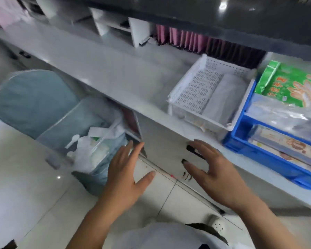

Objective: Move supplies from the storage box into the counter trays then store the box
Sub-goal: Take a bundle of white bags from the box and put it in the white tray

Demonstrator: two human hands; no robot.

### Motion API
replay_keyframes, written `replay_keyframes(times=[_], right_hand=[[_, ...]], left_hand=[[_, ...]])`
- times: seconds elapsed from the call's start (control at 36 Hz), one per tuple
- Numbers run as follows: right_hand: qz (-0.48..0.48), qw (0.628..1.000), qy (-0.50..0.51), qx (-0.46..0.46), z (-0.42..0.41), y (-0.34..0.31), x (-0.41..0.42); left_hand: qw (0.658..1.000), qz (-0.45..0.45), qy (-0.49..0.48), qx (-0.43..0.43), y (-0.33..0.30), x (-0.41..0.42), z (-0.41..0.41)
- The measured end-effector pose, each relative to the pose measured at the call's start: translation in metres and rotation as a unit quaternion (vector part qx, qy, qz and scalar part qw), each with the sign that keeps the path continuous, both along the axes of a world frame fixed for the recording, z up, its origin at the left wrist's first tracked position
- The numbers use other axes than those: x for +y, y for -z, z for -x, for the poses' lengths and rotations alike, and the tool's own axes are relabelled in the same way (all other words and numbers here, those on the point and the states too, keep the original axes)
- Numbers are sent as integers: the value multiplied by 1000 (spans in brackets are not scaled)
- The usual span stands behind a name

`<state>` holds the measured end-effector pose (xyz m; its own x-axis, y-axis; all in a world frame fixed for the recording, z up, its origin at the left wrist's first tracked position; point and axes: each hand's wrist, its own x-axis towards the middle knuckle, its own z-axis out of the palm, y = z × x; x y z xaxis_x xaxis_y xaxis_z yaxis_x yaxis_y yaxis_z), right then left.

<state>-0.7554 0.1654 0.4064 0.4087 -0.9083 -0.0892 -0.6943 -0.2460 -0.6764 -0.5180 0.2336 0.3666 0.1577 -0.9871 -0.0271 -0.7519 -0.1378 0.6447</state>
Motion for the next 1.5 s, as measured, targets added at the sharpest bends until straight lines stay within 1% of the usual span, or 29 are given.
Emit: replay_keyframes(times=[0.14,0.28,0.36,0.44,0.53,0.64,0.72,0.83,0.89,0.97,1.06,1.11,1.17,1.19,1.25,1.31,1.36,1.39,1.5], right_hand=[[-47,995,-89,0,-94,4,15],[-81,980,-177,52,-157,15,22],[-96,972,-201,78,-190,22,16],[-113,963,-224,94,-226,31,5],[-134,952,-255,109,-270,42,-13],[-155,938,-288,112,-343,60,-47],[-163,930,-313,101,-401,70,-76],[-201,921,-320,92,-476,84,-117],[-223,913,-324,106,-512,99,-135],[-274,903,-301,135,-562,137,-160],[-347,888,-258,157,-605,190,-180],[-390,881,-204,174,-631,234,-194],[-434,872,-128,189,-653,279,-206],[-451,866,-85,198,-663,299,-211],[-473,856,6,209,-677,336,-219],[-527,820,73,210,-686,368,-223],[-576,781,104,218,-691,398,-221],[-590,767,110,226,-693,413,-219],[-617,742,100,242,-698,450,-203]], left_hand=[[995,-39,-91,9,11,56,-71],[983,-82,-156,40,35,92,-114],[970,-125,-195,68,46,106,-133],[957,-138,-227,118,53,115,-155],[938,-174,-261,145,58,121,-183],[912,-201,-320,162,67,115,-233],[894,-230,-346,169,75,96,-276],[877,-278,-354,168,84,58,-336],[870,-293,-357,174,96,37,-367],[850,-290,-385,214,123,4,-415],[803,-275,-456,266,154,-26,-454],[748,-268,-519,316,173,-44,-472],[683,-261,-576,367,191,-58,-485],[656,-256,-597,385,199,-62,-490],[619,-241,-624,411,212,-70,-497],[598,-225,-640,428,221,-76,-501],[589,-210,-644,440,225,-80,-501],[588,-205,-645,443,227,-81,-501],[583,-201,-647,448,231,-81,-499]])
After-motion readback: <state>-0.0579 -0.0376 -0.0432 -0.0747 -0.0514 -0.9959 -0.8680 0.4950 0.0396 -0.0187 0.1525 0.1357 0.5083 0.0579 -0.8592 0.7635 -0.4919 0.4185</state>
